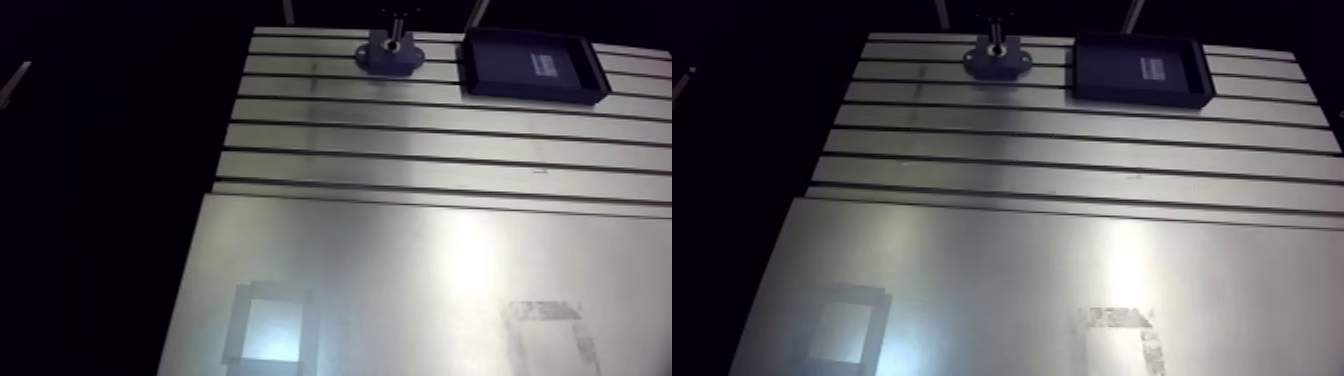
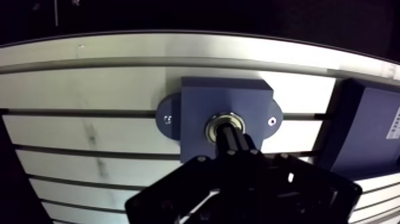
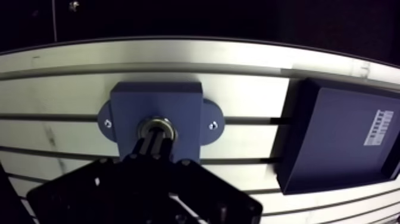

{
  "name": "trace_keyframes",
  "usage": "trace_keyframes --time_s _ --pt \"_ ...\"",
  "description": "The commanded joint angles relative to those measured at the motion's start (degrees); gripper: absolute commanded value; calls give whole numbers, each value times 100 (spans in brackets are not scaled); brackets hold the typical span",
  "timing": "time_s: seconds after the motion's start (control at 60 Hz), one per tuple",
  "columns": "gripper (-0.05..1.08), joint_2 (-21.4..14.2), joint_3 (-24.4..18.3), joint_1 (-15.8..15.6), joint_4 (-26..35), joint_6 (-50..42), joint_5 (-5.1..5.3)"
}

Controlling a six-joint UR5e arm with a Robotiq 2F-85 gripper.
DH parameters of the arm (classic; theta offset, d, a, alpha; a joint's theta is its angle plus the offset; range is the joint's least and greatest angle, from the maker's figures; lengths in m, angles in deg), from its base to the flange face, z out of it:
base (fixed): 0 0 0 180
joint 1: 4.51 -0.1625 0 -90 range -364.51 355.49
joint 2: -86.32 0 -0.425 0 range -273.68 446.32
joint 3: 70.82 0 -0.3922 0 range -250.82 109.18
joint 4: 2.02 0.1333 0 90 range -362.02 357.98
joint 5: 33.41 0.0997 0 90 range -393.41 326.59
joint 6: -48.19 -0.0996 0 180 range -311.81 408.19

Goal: Pick up the bearing and press it into the housing until flush.

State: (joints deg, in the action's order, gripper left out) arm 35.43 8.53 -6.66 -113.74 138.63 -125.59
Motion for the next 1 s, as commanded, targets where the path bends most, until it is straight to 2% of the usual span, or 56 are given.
trace_keyframes --time_s 0.017,0.183,0.25,0.267,0.283,0.3,0.317,0.333,0.35,0.383,0.433,0.567,0.633,0.85,0.883,1.0 --pt "106 -122 29 -14 40 4 -5" --pt "105 -238 76 -21 82 13 3" --pt "98 -281 69 -22 137 13 3" --pt "86 -307 68 -23 197 13 -4" --pt "86 -307 68 -23 197 13 -4" --pt "69 -325 60 -23 258 13 -5" --pt "46 -366 59 -23 312 13 -5" --pt "46 -366 59 -23 312 13 -5" --pt "26 -402 59 -23 342 13 -5" --pt "5 -472 50 -30 388 13 -5" --pt "1 -582 49 -31 479 13 -20" --pt "1 -825 25 -31 755 13 -41" --pt "1 -1096 -3 -24 1001 13 -33" --pt "1 -1573 -55 4 1741 13 -33" --pt "1 -1730 -64 4 1957 13 -32" --pt "1 -2063 -56 19 2179 13 -23"
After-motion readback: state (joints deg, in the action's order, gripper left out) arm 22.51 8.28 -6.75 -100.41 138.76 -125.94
